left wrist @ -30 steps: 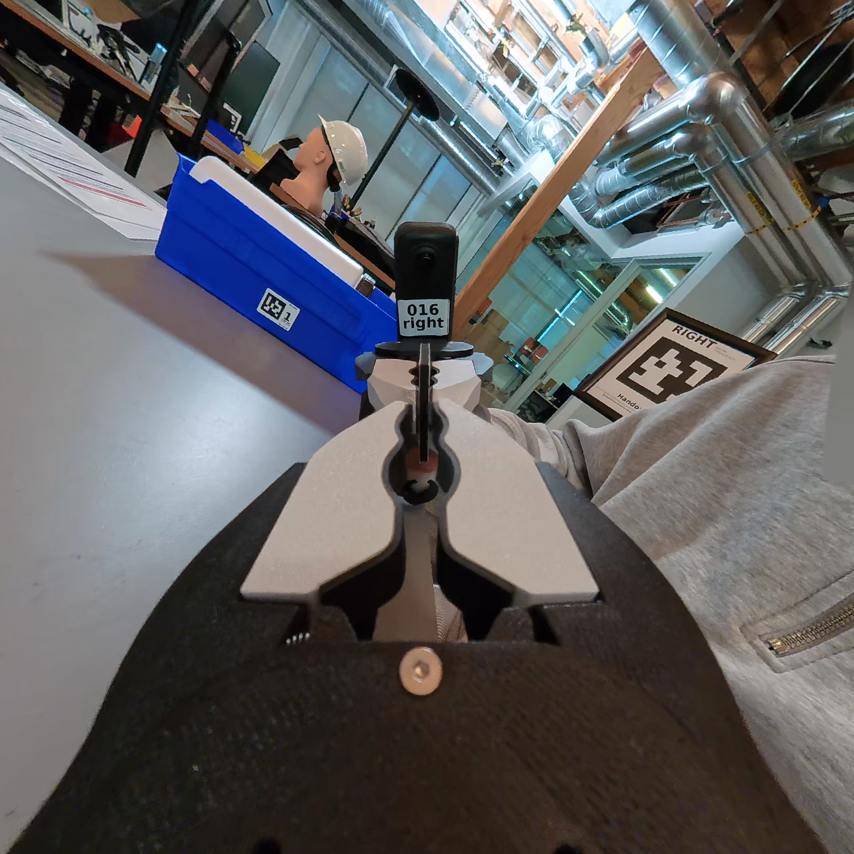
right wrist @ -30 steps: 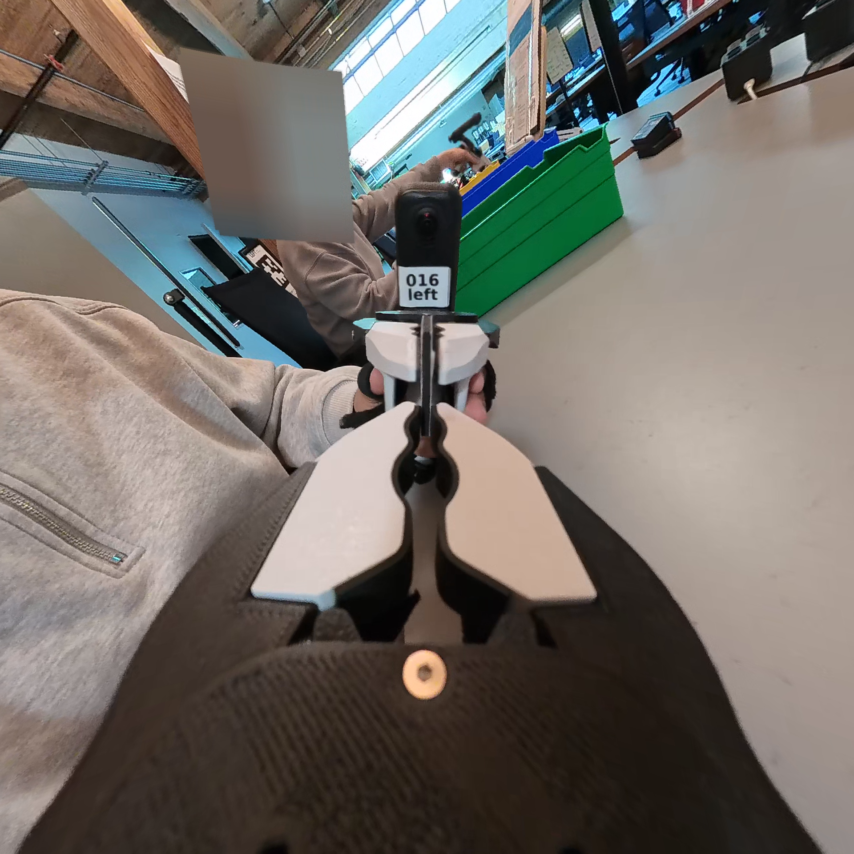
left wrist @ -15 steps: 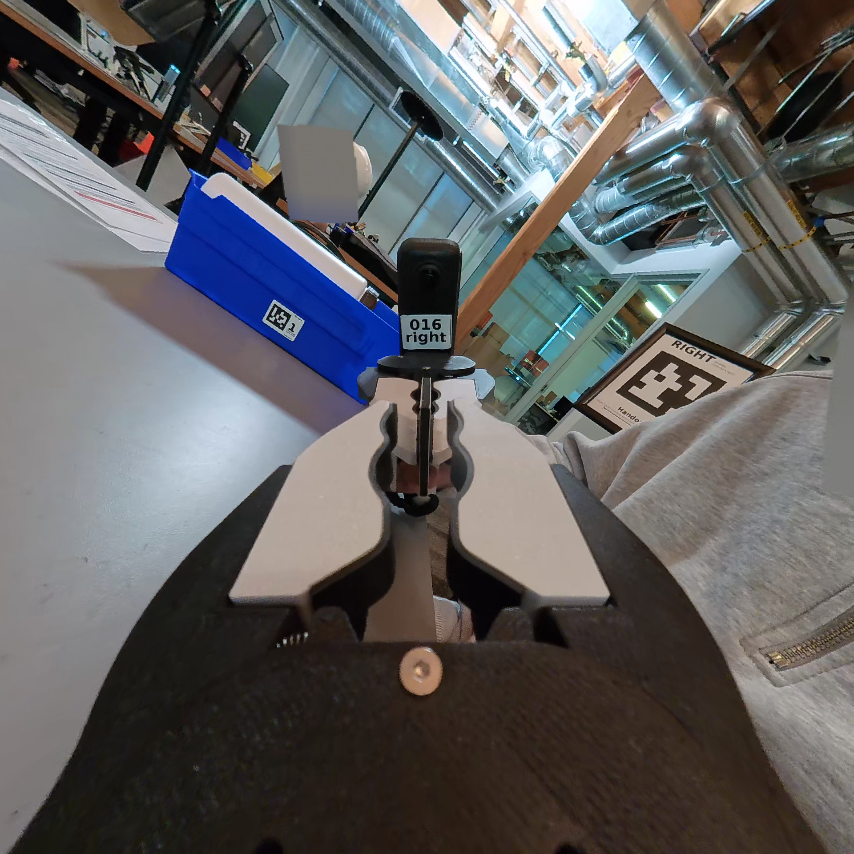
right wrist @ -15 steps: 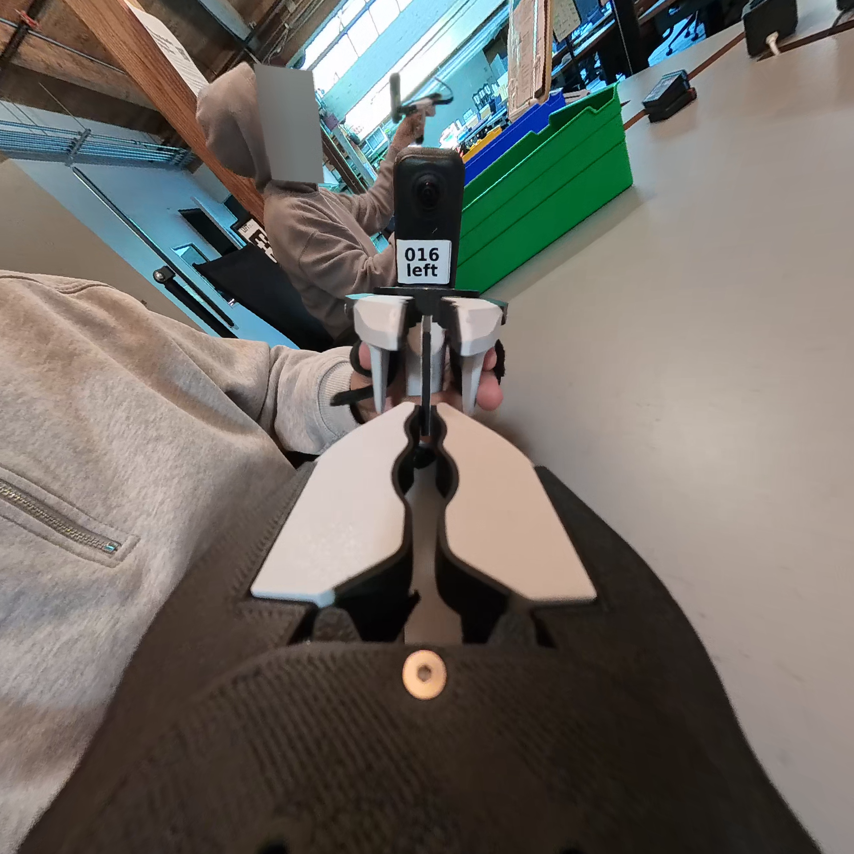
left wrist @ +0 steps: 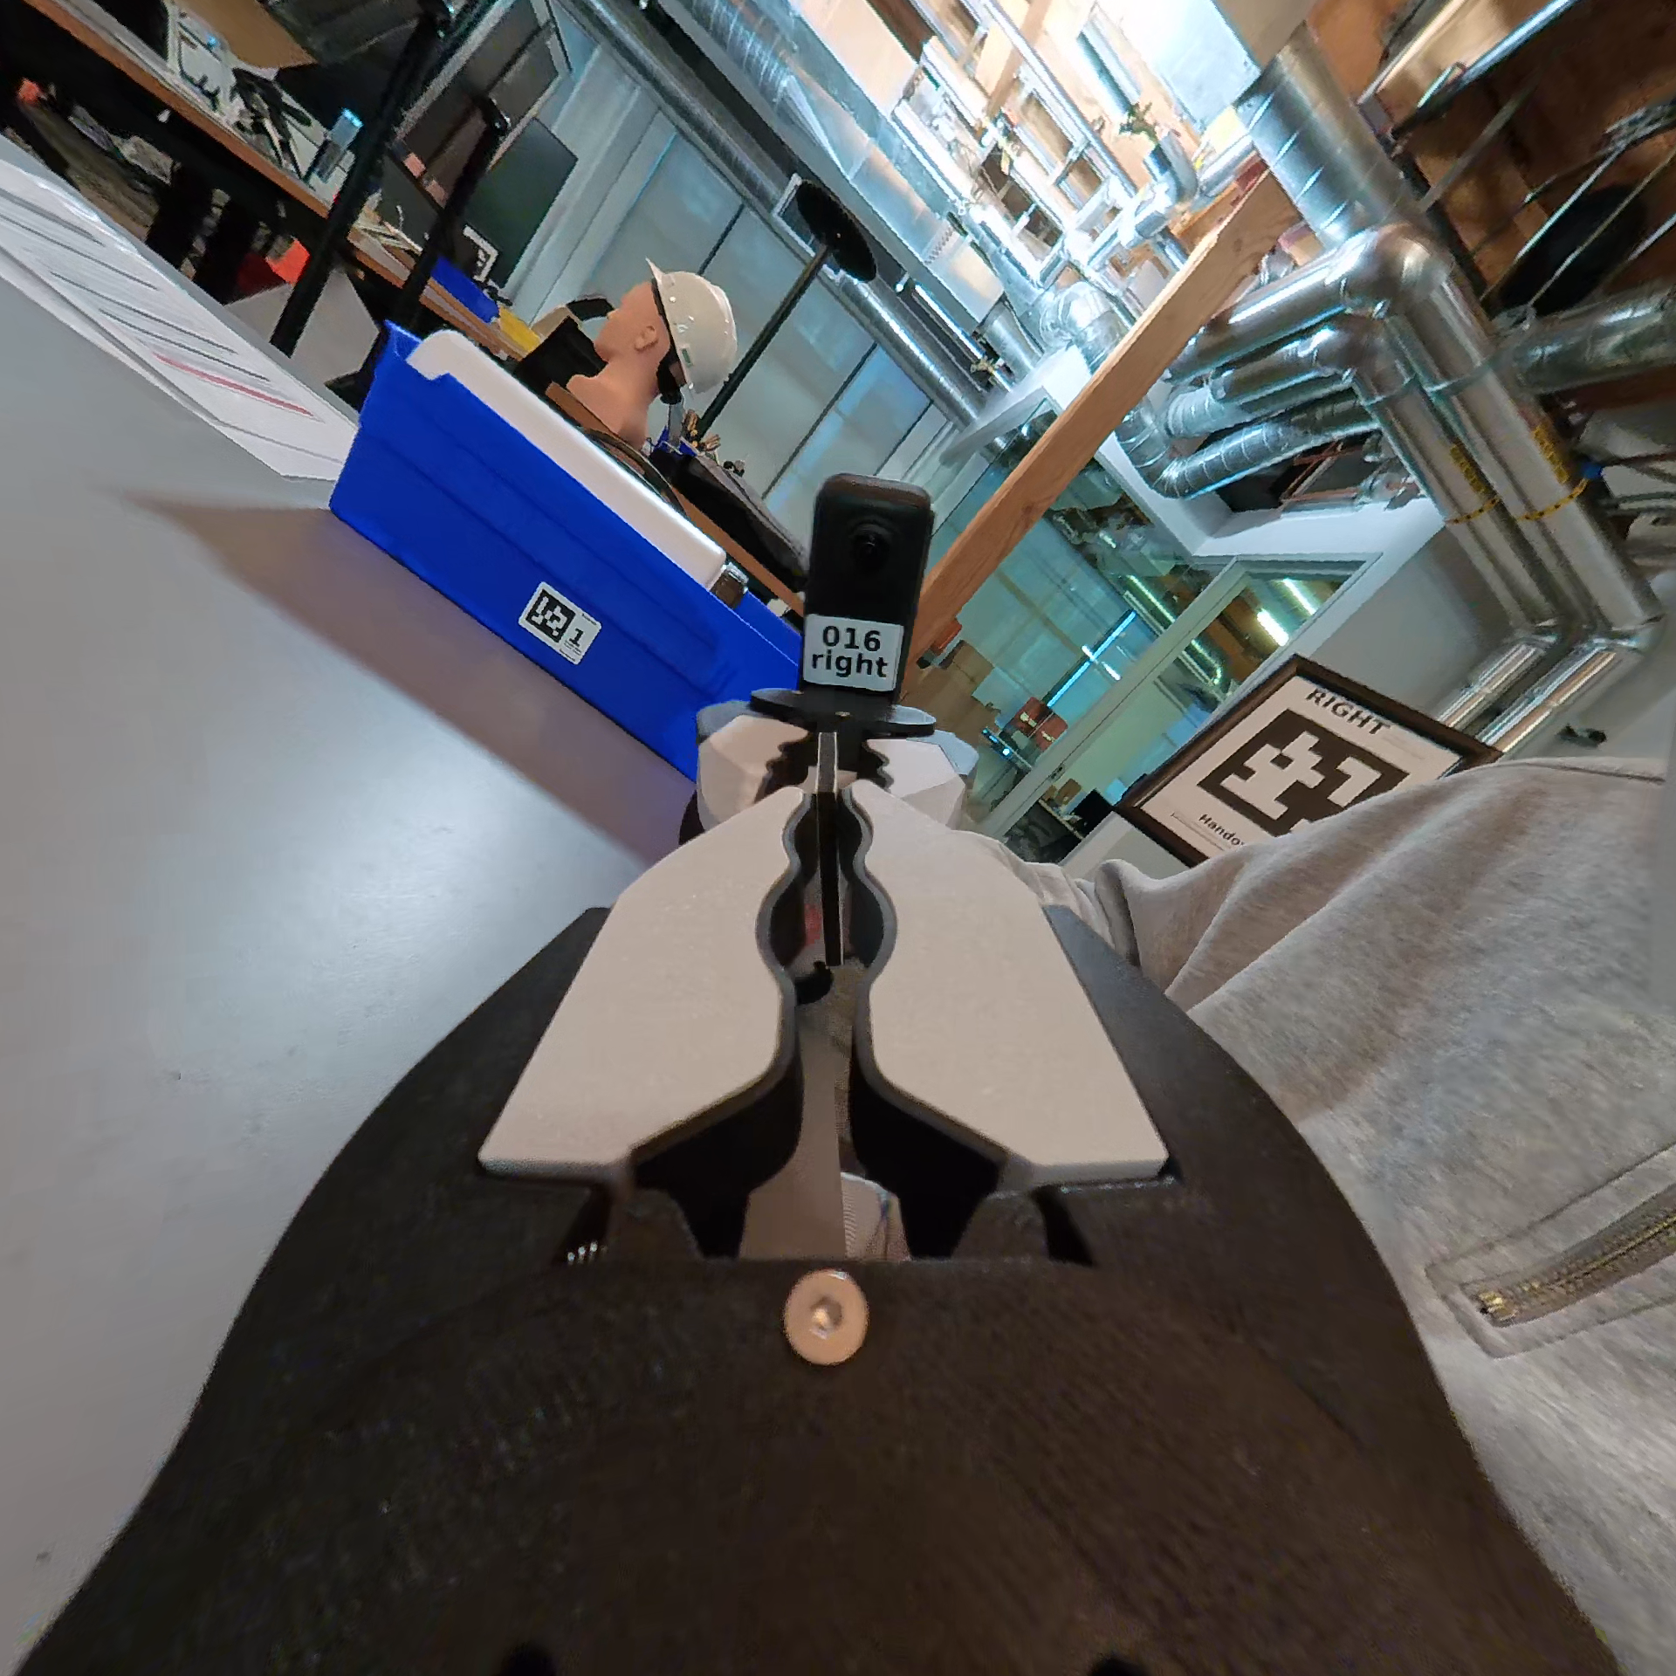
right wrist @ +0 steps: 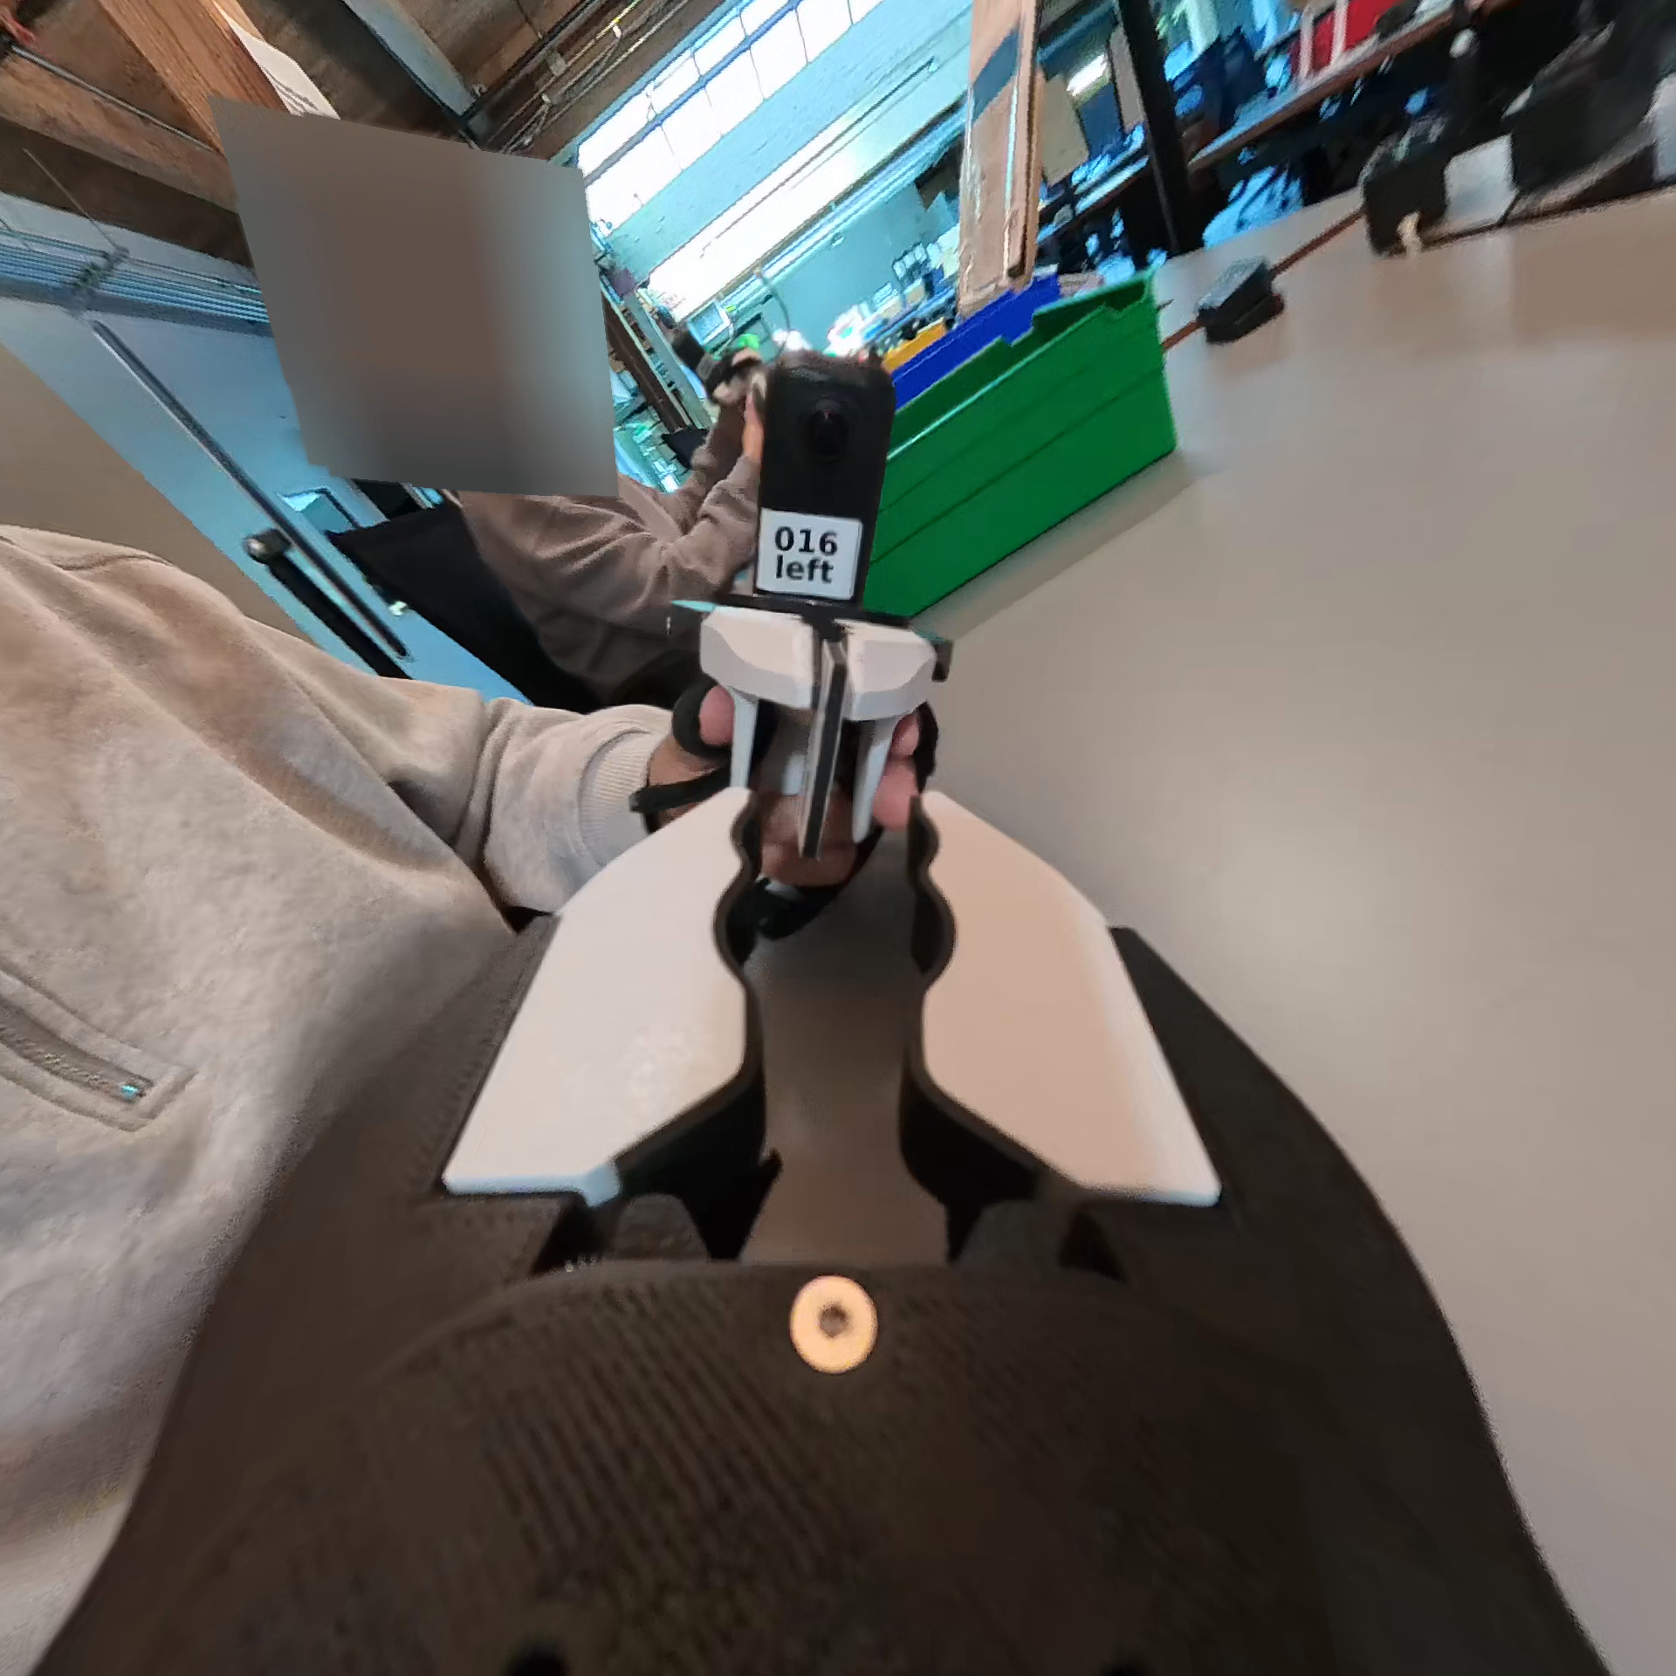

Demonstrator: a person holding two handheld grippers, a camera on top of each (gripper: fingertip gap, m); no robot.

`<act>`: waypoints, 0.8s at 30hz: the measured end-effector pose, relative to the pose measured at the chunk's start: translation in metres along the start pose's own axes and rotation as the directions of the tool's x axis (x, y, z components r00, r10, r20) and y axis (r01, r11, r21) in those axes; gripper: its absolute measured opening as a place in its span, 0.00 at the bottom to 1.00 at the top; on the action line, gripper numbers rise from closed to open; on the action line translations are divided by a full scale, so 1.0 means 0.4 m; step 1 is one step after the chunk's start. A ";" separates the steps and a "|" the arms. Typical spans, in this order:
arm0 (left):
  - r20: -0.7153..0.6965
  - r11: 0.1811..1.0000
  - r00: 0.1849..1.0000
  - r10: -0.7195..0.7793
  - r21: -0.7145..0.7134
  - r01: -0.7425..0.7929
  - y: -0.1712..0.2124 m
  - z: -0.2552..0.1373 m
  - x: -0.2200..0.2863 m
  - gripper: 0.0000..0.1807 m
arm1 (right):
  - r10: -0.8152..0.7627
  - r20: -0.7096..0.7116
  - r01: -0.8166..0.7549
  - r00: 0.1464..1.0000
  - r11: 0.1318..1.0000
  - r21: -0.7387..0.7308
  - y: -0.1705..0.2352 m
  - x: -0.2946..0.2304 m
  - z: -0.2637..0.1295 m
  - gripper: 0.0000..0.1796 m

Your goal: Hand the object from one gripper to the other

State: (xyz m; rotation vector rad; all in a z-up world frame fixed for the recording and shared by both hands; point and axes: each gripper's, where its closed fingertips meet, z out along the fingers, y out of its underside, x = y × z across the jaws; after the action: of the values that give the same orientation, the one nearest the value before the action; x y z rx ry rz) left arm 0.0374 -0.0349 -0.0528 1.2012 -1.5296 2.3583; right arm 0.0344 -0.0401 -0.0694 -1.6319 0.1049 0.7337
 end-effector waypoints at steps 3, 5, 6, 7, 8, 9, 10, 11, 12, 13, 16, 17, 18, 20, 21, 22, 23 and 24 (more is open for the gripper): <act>-0.009 0.999 0.999 -0.051 0.001 0.051 0.001 -0.002 -0.006 0.02 | -0.131 -0.045 0.132 0.990 0.991 -0.001 -0.009 0.003 -0.006 0.23; -0.014 0.997 0.997 -0.075 -0.003 0.075 0.004 -0.001 -0.008 0.02 | -0.229 -0.063 0.228 0.971 0.973 -0.018 -0.008 0.001 -0.004 0.25; -0.015 0.997 0.997 -0.081 -0.005 0.081 0.006 -0.001 -0.008 0.02 | -0.273 -0.070 0.271 0.960 0.962 -0.031 -0.005 0.000 -0.002 0.25; -0.015 0.996 0.996 -0.083 -0.007 0.083 0.007 -0.001 -0.008 0.02 | -0.307 -0.077 0.304 0.949 0.952 -0.044 -0.002 -0.001 0.000 0.26; -0.015 0.996 0.996 -0.085 -0.011 0.085 0.008 0.000 -0.008 0.02 | -0.335 -0.082 0.331 0.939 0.942 -0.057 0.001 -0.001 0.002 0.26; -0.015 0.996 0.996 -0.085 -0.015 0.085 0.009 0.001 -0.008 0.02 | -0.356 -0.083 0.351 0.931 0.934 -0.069 0.005 -0.002 0.004 0.25; -0.015 0.996 0.996 -0.086 -0.020 0.085 0.011 0.001 -0.008 0.02 | -0.366 -0.081 0.360 0.927 0.930 -0.078 0.008 -0.004 0.006 0.25; -0.014 0.996 0.996 -0.087 -0.030 0.086 0.015 0.003 -0.009 0.02 | -0.365 -0.079 0.359 0.928 0.930 -0.080 0.009 -0.005 0.007 0.24; -0.012 0.996 0.996 -0.085 -0.039 0.084 0.020 0.005 -0.009 0.02 | -0.352 -0.077 0.347 0.933 0.935 -0.074 0.007 -0.007 0.006 0.23; -0.010 0.996 0.997 -0.080 -0.048 0.079 0.025 0.006 -0.010 0.02 | -0.326 -0.074 0.322 0.942 0.945 -0.060 0.003 -0.008 0.005 0.23; -0.007 0.995 0.998 -0.058 -0.077 0.057 0.038 0.012 -0.007 0.02 | -0.205 -0.062 0.206 0.977 0.979 0.005 -0.018 -0.008 -0.007 0.20; -0.006 0.995 0.999 -0.049 -0.084 0.048 0.040 0.014 -0.006 0.02 | -0.166 -0.056 0.168 0.985 0.986 0.026 -0.024 -0.005 -0.012 0.19; -0.005 0.995 0.999 -0.039 -0.091 0.039 0.043 0.015 -0.004 0.02 | -0.131 -0.049 0.133 0.990 0.990 0.044 -0.030 -0.003 -0.016 0.18; -0.001 0.995 1.000 -0.021 -0.102 0.021 0.046 0.017 -0.003 0.02 | -0.073 -0.032 0.075 0.997 0.995 0.063 -0.035 0.000 -0.023 0.14; 0.001 0.994 1.000 -0.014 -0.105 0.014 0.047 0.018 -0.003 0.02 | -0.052 -0.023 0.053 0.998 0.997 0.064 -0.034 0.000 -0.023 0.13; 0.000 0.994 1.000 -0.010 -0.107 0.010 0.048 0.019 -0.002 0.02 | -0.037 -0.017 0.038 0.999 0.997 0.061 -0.032 0.000 -0.022 0.11; 0.000 0.994 1.000 -0.008 -0.109 0.008 0.049 0.020 -0.001 0.02 | -0.027 -0.012 0.027 1.000 0.998 0.053 -0.027 0.000 -0.020 0.11; 0.000 0.994 1.000 -0.006 -0.109 0.006 0.049 0.020 -0.001 0.02 | -0.020 -0.009 0.020 1.000 0.999 0.041 -0.021 0.000 -0.016 0.11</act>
State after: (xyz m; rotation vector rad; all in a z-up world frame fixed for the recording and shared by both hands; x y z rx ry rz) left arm 0.0331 -0.0510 -0.0660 1.1794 -1.6288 2.2391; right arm 0.0410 -0.0442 -0.0620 -1.5956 0.1091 0.7048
